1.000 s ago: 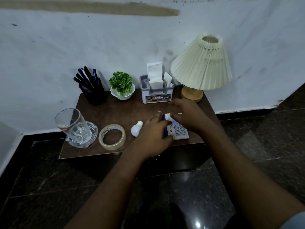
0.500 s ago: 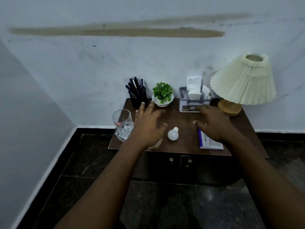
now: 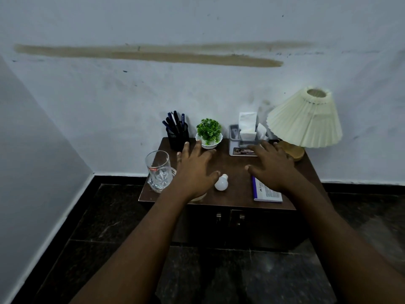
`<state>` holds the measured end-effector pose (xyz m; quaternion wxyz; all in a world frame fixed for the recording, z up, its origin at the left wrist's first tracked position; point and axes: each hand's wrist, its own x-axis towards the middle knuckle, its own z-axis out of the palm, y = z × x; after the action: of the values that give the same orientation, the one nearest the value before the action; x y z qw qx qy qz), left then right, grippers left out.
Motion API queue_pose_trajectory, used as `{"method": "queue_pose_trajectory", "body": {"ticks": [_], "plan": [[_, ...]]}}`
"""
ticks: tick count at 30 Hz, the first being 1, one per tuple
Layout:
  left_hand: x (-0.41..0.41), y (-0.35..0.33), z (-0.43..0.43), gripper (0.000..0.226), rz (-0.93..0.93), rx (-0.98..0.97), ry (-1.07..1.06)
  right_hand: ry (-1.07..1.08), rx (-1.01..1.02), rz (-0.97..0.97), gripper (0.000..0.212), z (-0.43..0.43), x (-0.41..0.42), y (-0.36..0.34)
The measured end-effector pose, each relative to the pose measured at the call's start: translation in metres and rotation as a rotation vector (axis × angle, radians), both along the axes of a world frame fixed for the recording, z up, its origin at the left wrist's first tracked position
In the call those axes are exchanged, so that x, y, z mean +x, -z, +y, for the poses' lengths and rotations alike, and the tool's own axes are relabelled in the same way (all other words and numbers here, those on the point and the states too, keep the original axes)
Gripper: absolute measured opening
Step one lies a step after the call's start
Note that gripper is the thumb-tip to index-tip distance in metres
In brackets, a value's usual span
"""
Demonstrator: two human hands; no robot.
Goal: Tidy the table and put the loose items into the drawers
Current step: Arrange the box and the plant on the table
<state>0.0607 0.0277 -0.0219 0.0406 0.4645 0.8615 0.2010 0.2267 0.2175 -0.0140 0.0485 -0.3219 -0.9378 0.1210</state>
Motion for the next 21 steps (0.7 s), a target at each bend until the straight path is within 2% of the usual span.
{"method": "queue_pose_trajectory", "body": {"ticks": [2, 6, 9, 14, 18, 21], "plan": [[0.003, 0.002, 0.005, 0.076, 0.000, 0.000, 0.015, 0.081, -0.027, 0.018, 0.065, 0.008, 0.011, 0.001], [0.008, 0.002, 0.015, 0.077, 0.020, -0.024, 0.030, 0.356, -0.160, -0.085, 0.067, 0.037, 0.042, 0.014], [0.014, 0.005, 0.022, 0.076, 0.005, 0.020, 0.039, 0.475, -0.187, 0.007, 0.060, 0.053, 0.063, 0.029], [0.021, 0.024, 0.048, 0.081, -0.017, -0.002, 0.108, 0.473, -0.183, 0.152, 0.071, 0.068, 0.060, 0.051], [-0.004, 0.035, 0.074, 0.081, -0.029, 0.002, 0.046, 0.432, -0.147, 0.323, 0.037, 0.060, 0.037, 0.063], [-0.025, 0.048, 0.082, 0.078, -0.047, 0.021, -0.021, 0.356, -0.223, 0.423, 0.039, 0.059, 0.014, 0.068]]}}
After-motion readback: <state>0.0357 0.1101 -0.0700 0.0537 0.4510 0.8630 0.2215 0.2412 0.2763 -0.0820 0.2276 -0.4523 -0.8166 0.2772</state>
